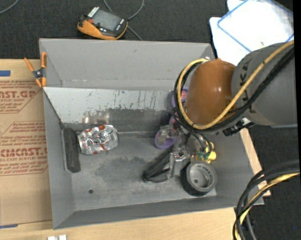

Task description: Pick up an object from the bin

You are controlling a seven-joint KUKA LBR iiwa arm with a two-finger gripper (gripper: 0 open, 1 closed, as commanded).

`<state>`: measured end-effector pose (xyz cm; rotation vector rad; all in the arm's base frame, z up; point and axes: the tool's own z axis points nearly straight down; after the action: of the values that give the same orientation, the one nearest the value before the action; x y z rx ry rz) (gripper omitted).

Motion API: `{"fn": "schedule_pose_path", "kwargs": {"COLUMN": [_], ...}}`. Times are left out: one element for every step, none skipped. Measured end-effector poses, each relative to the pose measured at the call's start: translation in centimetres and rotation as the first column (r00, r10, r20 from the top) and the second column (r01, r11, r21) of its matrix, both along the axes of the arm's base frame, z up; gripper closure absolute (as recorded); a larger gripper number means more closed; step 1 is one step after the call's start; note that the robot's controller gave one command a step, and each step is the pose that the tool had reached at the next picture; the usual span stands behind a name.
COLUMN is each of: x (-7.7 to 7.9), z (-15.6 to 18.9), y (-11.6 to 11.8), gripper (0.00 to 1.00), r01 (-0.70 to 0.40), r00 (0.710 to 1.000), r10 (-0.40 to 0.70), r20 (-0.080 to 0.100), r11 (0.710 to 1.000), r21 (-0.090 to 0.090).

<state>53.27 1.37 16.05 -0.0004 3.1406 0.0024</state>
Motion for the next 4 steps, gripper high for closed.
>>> {"fn": "schedule_pose_path", "kwargs": {"x": [0.0, 5.1, -4.0, 4.8], "z": [0.0, 3.2, -6.2, -3.7], "y": [0.0, -5.5, -2.5, -3.5], "gripper": [0.0, 0.0, 0.0, 0.0], "r01": [0.0, -0.221, -0.41, -0.061], "r00": [1.0, 0.975, 0.912, 0.998], "r10": [0.0, 0.221, 0.41, 0.061], "r20": [0.0, 0.009, -0.009, 0.018], "r11": [1.0, 0.975, 0.912, 0.998], "r21": [0.0, -0.005, 0.005, -0.001]}}
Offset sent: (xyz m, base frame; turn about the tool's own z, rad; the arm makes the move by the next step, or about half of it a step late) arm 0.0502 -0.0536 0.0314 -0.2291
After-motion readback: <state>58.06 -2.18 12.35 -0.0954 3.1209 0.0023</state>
